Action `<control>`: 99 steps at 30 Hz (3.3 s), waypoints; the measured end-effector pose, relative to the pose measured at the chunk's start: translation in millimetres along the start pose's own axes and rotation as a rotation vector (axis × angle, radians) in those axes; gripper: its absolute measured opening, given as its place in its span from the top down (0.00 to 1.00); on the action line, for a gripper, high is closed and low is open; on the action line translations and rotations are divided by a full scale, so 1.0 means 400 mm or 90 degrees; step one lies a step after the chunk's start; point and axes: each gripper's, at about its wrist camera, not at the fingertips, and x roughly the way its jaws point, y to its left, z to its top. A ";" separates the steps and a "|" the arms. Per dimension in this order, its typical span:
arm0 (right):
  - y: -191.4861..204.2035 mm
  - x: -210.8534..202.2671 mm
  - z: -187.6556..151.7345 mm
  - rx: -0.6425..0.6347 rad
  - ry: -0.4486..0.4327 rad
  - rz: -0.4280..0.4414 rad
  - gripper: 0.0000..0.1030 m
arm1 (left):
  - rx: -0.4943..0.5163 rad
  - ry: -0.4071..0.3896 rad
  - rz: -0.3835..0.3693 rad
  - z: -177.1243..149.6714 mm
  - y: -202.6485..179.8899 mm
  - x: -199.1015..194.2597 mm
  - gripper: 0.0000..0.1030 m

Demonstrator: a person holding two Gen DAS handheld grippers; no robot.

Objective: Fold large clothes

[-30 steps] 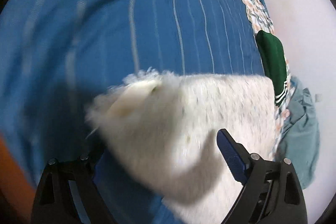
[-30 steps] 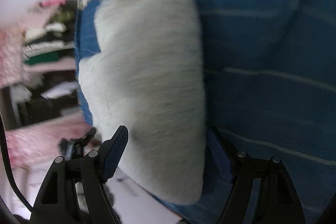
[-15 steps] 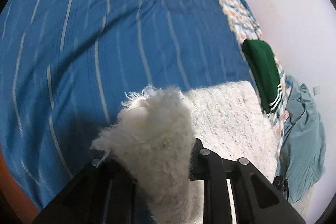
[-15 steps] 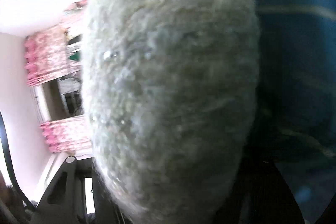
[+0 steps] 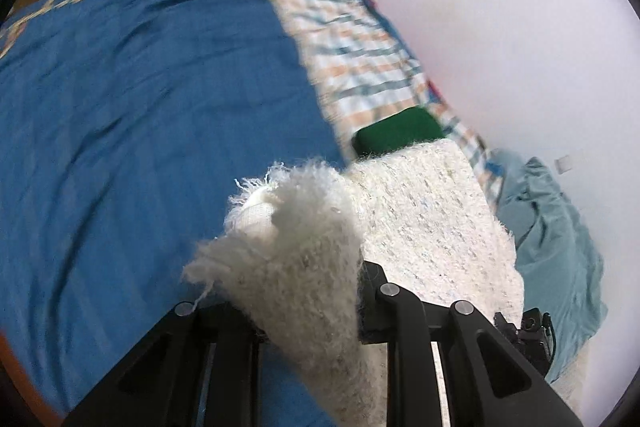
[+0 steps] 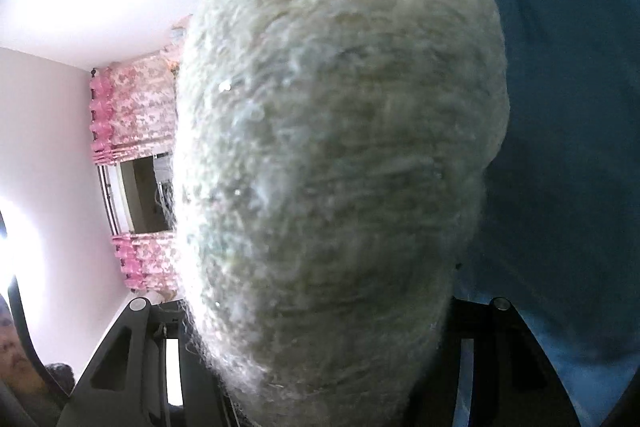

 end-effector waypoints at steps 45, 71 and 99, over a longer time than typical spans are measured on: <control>0.437 0.060 0.380 -0.109 -0.326 -0.851 0.08 | 0.522 0.004 0.200 0.262 -0.476 0.488 0.01; 1.337 0.031 -0.669 -0.194 -0.530 -0.902 0.08 | 0.561 -0.060 0.097 0.190 -0.576 -0.505 0.01; 1.620 -0.044 -1.079 -0.254 -0.569 -0.866 0.07 | 0.570 -0.066 0.085 0.105 -0.581 -0.809 0.01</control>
